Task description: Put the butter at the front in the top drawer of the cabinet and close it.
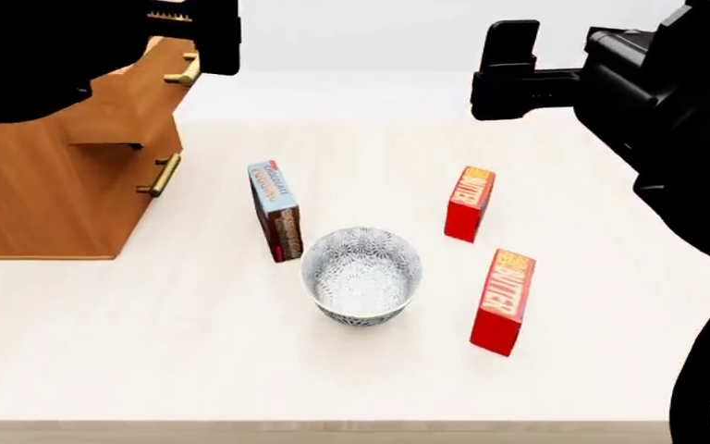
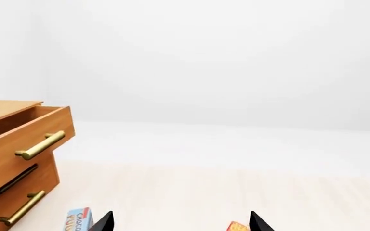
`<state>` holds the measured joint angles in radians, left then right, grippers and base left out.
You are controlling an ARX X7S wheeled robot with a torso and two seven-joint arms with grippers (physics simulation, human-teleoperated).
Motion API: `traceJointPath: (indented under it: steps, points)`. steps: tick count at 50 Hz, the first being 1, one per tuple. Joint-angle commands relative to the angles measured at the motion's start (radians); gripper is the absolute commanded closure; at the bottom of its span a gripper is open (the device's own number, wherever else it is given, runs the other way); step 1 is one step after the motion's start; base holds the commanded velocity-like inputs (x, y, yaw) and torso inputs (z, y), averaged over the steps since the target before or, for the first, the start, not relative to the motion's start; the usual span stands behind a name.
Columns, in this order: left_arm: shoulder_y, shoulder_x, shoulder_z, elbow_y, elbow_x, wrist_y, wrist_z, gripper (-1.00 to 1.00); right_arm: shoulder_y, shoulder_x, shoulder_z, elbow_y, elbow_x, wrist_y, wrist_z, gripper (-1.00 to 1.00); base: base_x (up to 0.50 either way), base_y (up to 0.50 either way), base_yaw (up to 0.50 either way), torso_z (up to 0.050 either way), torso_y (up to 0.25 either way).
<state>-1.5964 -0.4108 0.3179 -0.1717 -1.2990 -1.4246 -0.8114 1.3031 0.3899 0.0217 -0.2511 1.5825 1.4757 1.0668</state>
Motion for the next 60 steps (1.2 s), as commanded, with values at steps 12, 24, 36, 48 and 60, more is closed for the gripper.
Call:
traceJointPath:
  steps: [12, 24, 36, 48, 60]
  points:
    - [0.001, -0.001, 0.029, -0.009, -0.031, 0.021, 0.010, -1.00, -0.002, 0.031, -0.018, -0.022, 0.096, -0.045, 0.038, -1.00, 0.50, 0.00, 0.00, 0.000, 0.000]
    - [0.004, 0.000, 0.035, -0.008, -0.046, 0.025, 0.001, -1.00, -0.010, 0.048, -0.032, -0.035, 0.113, -0.064, 0.046, -1.00, 0.50, 0.00, 0.00, 0.000, 0.001]
    - [0.004, -0.004, 0.042, -0.007, -0.058, 0.031, -0.002, -1.00, -0.014, 0.062, -0.056, -0.048, 0.124, -0.074, 0.063, -1.00, 0.20, 0.00, 0.00, 0.000, 0.001]
    - [-0.050, -0.024, 0.110, -0.033, -0.103, -0.097, -0.020, -1.00, -0.030, 0.073, -0.064, -0.061, 0.118, -0.091, 0.043, -1.00, 0.00, 0.00, 0.00, 0.000, 0.000]
    - [-0.512, -0.078, 0.627, -0.489, -0.390, -0.140, 0.093, -1.00, -0.053, 0.081, -0.062, -0.092, 0.096, -0.109, -0.013, -1.00, 0.00, 0.00, 0.00, 0.000, 0.001]
